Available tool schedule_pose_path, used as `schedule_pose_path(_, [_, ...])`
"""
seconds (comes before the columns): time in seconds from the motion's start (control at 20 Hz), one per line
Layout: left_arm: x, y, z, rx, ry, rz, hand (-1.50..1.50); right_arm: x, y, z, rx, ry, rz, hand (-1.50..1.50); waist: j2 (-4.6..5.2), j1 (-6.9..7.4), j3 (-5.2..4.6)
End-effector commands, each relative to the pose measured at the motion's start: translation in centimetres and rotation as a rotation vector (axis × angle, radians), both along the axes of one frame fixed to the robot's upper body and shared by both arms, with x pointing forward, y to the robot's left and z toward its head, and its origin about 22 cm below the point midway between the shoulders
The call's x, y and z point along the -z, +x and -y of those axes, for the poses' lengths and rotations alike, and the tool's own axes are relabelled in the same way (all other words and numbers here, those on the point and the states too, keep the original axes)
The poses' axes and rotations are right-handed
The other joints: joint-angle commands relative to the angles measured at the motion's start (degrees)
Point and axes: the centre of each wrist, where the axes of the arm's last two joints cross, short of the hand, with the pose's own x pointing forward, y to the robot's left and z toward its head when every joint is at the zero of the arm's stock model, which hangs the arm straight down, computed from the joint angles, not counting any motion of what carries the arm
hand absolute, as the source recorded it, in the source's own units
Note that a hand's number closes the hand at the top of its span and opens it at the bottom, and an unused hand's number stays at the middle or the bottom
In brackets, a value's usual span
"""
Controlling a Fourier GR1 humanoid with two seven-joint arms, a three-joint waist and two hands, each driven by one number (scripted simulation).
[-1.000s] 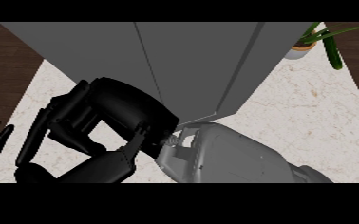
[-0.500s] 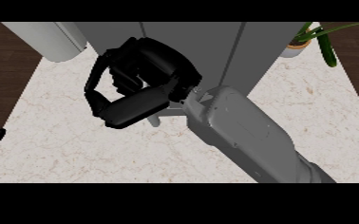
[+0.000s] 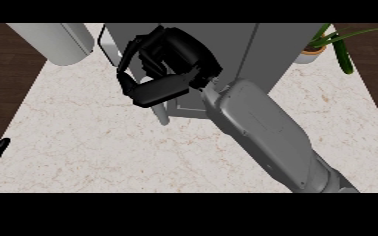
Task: Pick up the bottled water, place it into the cabinet and close the cabinet
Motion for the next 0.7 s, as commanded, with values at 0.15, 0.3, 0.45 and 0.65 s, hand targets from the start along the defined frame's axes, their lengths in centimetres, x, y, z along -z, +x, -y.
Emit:
schedule_pose_path(0.15, [-0.5,0.6,0.4,0.028,0.001,0.009,-1.50,-0.5,4.0,4.2,0.258,-0.005,0.017,1.50,1.48,-0.75,0.52])
schedule_pose_path(0.3, [0.1,0.8,-0.1,-0.002,-0.012,-0.002,-1.50,-1.7,4.2,5.4,0.277,0.008,0.050,-1.50,1.48,-1.75,0.47])
schedule_pose_path(0.45, [-0.6,1.0,1.1,0.031,0.003,0.013,-1.50,-1.9,4.7,5.1,0.283,-0.008,0.063,-1.50,1.60,-0.93,0.52])
schedule_pose_path(0.65, [-0.2,0.6,1.3,0.037,-0.003,0.002,-1.50,-0.1,4.7,6.4,0.292,0.001,0.070,-1.50,1.61,-0.83,0.54])
